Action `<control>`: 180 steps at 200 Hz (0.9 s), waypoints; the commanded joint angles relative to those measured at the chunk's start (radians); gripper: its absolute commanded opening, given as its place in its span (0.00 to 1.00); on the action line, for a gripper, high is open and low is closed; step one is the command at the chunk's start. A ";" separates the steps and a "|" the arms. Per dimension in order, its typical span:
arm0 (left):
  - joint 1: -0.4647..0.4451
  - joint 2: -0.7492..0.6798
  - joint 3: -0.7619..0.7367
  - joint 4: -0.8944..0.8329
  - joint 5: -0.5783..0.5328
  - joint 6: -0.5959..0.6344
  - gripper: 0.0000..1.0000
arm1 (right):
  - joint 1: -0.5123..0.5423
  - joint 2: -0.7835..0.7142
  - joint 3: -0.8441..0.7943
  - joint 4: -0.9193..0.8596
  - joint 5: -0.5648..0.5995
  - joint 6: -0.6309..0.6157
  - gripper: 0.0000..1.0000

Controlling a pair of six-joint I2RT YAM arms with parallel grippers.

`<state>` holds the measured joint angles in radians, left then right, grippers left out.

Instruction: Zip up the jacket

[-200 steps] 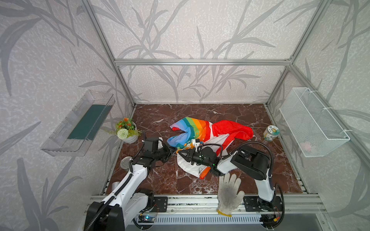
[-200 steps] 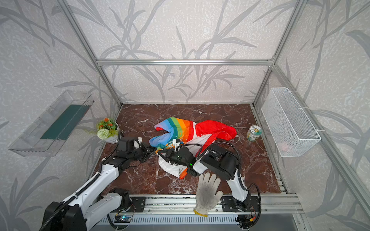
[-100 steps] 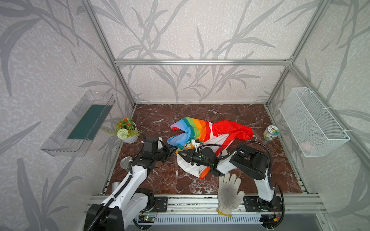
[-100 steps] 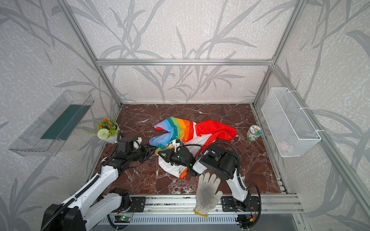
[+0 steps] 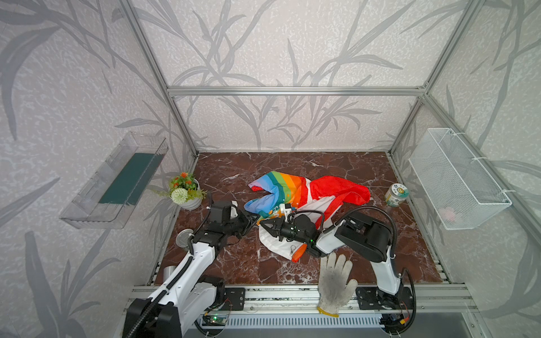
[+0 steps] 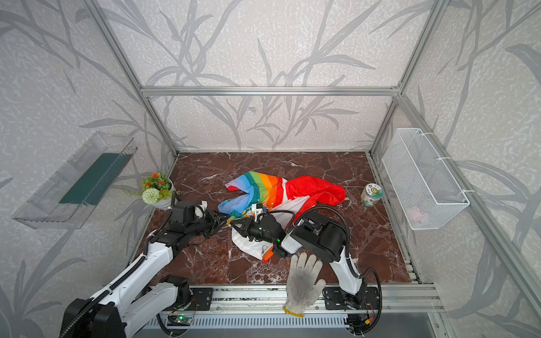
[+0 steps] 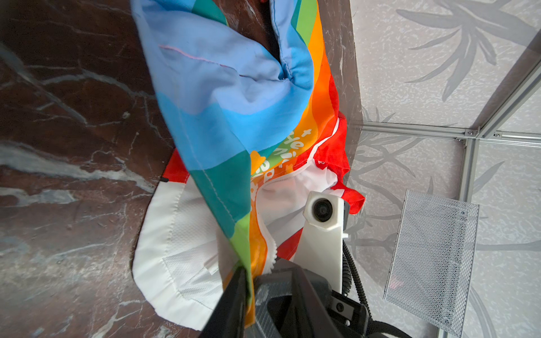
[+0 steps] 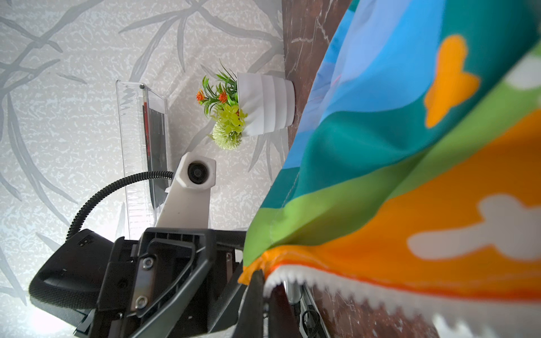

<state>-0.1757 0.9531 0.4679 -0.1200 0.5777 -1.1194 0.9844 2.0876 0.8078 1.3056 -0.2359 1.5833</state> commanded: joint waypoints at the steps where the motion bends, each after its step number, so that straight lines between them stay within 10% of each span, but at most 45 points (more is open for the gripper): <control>1: -0.001 -0.020 -0.014 0.007 0.009 -0.005 0.29 | -0.003 0.009 0.028 0.045 -0.006 0.000 0.00; 180: -0.002 -0.015 -0.029 0.015 0.001 -0.003 0.30 | -0.003 -0.006 -0.004 0.100 0.017 -0.008 0.00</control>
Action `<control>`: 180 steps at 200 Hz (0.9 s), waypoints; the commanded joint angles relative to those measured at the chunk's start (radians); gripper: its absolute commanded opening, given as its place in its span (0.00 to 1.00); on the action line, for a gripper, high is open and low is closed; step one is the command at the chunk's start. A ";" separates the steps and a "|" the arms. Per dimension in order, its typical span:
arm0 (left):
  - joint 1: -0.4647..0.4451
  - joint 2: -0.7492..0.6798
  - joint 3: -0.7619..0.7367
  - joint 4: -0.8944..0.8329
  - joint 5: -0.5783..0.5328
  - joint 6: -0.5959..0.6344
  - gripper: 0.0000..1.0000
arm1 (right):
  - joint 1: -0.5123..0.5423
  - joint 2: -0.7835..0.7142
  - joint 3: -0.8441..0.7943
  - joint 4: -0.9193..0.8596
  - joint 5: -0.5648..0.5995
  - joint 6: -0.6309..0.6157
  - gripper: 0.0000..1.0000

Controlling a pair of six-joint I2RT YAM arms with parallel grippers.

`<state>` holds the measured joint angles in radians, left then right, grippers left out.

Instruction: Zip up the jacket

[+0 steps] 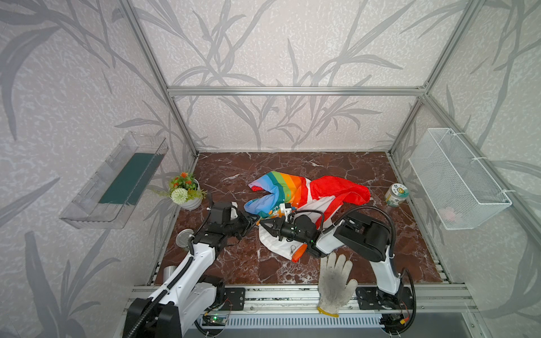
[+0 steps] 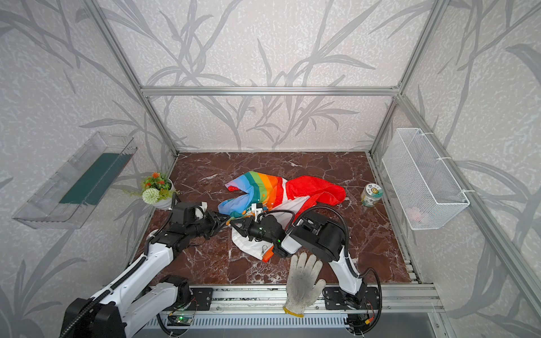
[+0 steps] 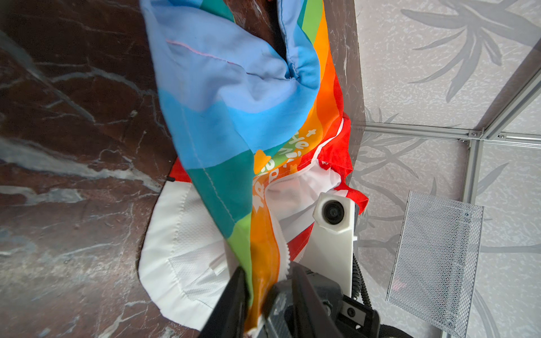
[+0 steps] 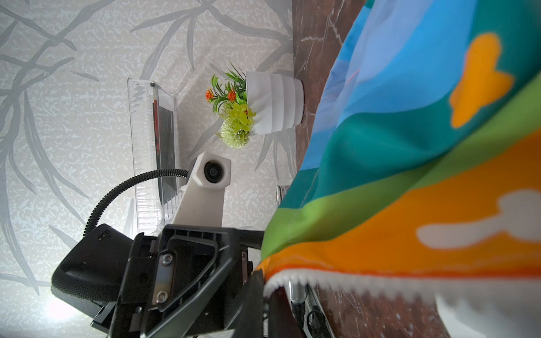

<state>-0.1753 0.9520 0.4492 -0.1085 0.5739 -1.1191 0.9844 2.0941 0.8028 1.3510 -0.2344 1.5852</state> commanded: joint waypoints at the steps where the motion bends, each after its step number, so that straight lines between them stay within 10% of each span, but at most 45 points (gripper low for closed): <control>1: -0.002 -0.015 -0.010 0.004 0.004 -0.004 0.30 | -0.003 -0.012 0.001 0.054 0.015 -0.009 0.00; 61: -0.002 -0.016 -0.005 0.006 0.009 -0.006 0.29 | -0.007 -0.005 0.004 0.054 0.007 -0.006 0.00; 153: -0.001 -0.018 -0.008 -0.001 0.004 -0.002 0.00 | -0.008 0.006 0.011 0.054 -0.008 0.005 0.00; 180: -0.002 -0.020 -0.004 -0.022 -0.005 0.009 0.00 | -0.008 -0.014 -0.017 0.052 -0.015 0.015 0.39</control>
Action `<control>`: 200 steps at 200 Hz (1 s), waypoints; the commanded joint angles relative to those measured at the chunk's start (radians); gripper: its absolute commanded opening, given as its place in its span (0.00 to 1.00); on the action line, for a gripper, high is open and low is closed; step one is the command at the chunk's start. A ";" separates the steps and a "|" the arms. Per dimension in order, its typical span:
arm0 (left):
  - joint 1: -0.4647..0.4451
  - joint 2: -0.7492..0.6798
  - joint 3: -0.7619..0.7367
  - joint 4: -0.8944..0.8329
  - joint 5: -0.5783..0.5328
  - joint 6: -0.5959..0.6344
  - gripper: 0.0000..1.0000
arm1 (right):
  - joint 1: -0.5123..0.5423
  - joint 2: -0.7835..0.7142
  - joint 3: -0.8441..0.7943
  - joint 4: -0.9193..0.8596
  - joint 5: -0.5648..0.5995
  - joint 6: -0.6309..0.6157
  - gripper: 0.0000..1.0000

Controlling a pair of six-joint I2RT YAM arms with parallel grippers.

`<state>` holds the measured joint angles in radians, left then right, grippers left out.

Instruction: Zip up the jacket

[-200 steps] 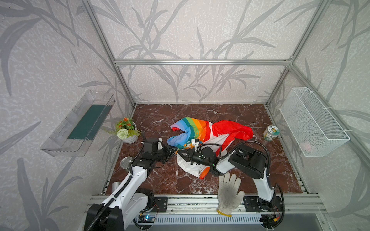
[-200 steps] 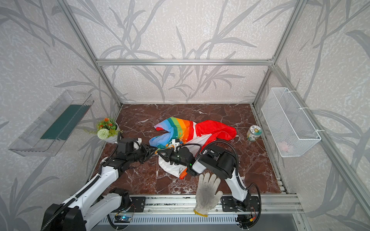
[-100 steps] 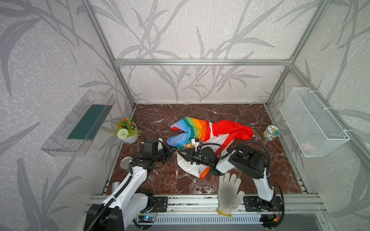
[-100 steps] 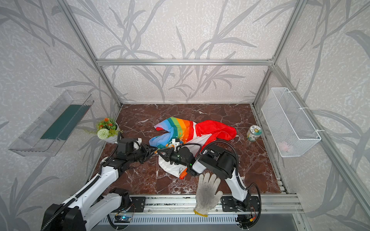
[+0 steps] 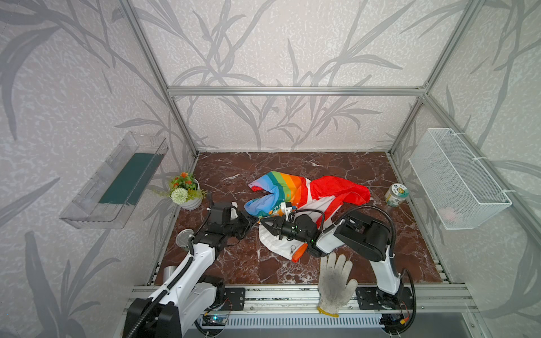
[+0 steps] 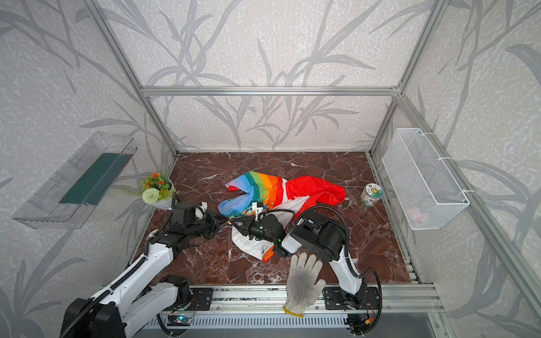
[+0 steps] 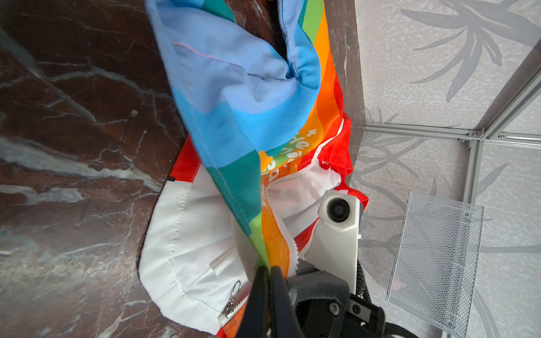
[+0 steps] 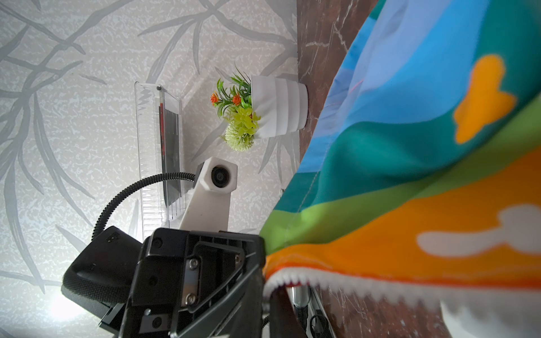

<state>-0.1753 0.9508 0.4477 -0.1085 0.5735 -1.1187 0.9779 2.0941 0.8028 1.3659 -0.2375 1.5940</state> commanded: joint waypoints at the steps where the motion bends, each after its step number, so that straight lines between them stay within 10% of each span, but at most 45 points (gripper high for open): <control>1: -0.001 -0.018 -0.002 -0.022 -0.004 0.010 0.00 | -0.001 -0.016 -0.019 0.038 -0.011 0.006 0.40; 69: 0.001 -0.056 0.013 -0.079 -0.034 0.043 0.00 | 0.002 -0.312 -0.294 -0.273 0.026 -0.035 0.48; 134: 0.002 -0.054 0.017 -0.087 -0.040 0.060 0.00 | 0.068 -0.770 -0.040 -1.691 0.246 -0.288 0.53; 200: 0.002 -0.057 0.012 -0.093 -0.039 0.066 0.00 | 0.118 -0.692 -0.007 -1.780 0.276 -0.176 0.56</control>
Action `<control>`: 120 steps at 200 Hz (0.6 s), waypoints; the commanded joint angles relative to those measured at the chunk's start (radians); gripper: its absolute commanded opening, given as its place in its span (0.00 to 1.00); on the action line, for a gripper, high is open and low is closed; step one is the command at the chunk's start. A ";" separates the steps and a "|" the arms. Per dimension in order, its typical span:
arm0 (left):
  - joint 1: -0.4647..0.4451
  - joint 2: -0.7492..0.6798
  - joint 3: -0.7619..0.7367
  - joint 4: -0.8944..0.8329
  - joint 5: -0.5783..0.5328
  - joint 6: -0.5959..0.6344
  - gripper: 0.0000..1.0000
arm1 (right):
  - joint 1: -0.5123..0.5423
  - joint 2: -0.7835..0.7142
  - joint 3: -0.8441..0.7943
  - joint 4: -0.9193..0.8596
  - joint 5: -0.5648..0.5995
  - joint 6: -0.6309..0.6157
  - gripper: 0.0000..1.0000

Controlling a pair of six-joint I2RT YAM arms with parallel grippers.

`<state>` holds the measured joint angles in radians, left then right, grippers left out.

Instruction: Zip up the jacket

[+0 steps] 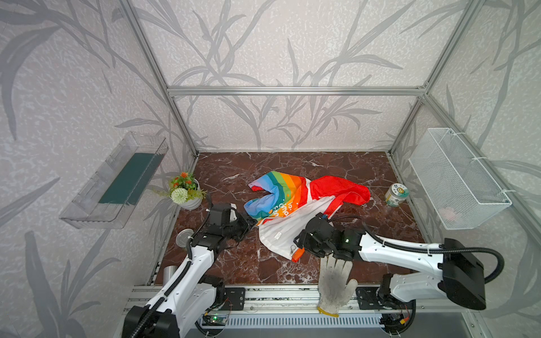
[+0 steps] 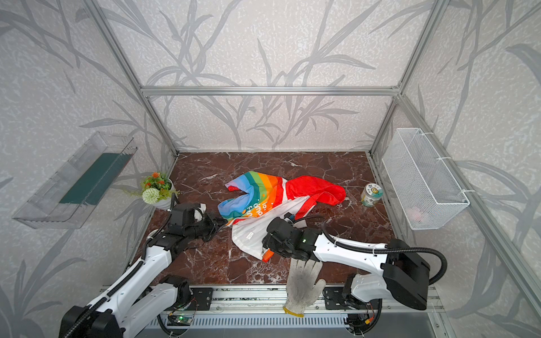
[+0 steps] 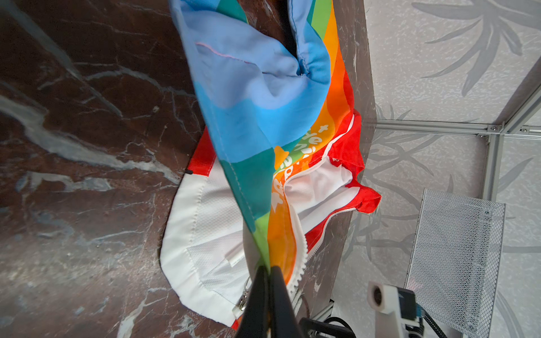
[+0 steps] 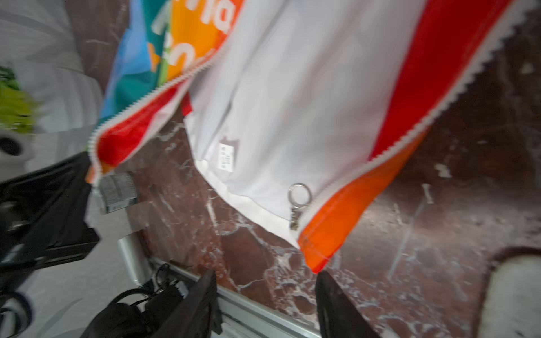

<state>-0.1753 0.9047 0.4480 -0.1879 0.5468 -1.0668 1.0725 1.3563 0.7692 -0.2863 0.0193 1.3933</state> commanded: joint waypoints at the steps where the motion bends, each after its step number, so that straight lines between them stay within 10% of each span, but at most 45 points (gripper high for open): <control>1: 0.002 -0.012 0.011 -0.014 -0.012 0.014 0.00 | 0.024 0.049 0.026 -0.126 0.017 0.026 0.56; 120: 0.001 -0.013 0.010 -0.016 -0.011 0.014 0.00 | 0.044 0.206 0.021 0.052 -0.051 0.088 0.51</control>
<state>-0.1753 0.9043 0.4480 -0.1905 0.5472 -1.0653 1.1069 1.5387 0.7692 -0.2466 -0.0273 1.4628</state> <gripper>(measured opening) 0.045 0.527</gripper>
